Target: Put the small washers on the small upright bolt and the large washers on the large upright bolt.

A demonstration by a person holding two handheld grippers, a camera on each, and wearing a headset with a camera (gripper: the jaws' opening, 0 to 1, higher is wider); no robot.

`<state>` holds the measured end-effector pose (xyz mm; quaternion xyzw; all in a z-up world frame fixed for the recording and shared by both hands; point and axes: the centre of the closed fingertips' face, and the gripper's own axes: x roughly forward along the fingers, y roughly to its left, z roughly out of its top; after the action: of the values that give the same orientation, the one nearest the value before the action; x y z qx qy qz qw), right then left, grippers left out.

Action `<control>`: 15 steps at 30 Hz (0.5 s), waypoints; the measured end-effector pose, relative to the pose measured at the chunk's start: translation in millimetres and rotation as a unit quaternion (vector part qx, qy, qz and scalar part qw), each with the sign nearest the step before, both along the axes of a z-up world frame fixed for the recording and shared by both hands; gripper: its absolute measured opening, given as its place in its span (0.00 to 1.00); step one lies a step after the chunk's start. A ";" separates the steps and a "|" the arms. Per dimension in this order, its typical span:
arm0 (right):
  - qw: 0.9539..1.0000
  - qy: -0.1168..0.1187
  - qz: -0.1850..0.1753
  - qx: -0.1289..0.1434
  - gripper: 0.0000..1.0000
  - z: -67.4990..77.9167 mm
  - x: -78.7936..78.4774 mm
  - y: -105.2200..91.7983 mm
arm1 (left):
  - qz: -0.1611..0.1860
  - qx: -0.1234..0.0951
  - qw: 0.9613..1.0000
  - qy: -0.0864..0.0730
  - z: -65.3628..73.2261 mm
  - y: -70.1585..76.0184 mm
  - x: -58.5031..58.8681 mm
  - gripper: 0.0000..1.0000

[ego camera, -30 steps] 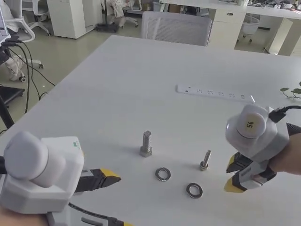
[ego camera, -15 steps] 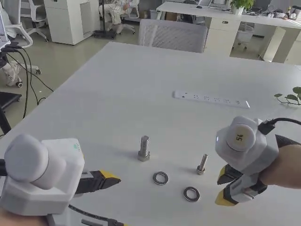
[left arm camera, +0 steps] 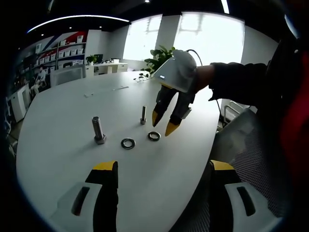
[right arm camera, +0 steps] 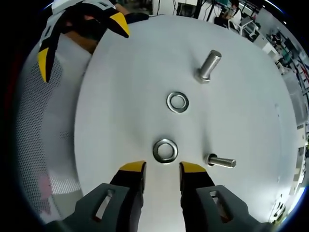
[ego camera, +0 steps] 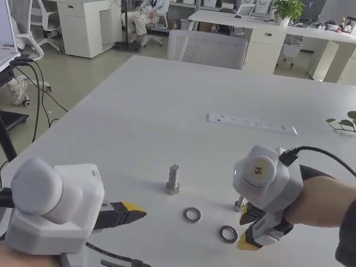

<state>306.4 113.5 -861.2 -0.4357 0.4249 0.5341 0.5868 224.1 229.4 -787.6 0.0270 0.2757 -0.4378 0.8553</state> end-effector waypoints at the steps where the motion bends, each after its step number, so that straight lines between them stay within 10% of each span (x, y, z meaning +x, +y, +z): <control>1: 1.000 0.000 0.001 -0.001 0.29 -0.7 0.6 1.7 | 0.000 0.000 1.000 0.000 0.3 0.2 -0.1 0.76; 15: 1.000 0.007 0.016 -0.006 0.29 -9.5 5.0 12.8 | 0.006 -0.001 1.000 0.000 0.4 2.3 -0.1 0.76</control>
<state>311.4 126.2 -870.7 -0.4426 0.4248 0.5438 0.5726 223.9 231.8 -787.2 0.0247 0.2753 -0.4331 0.8579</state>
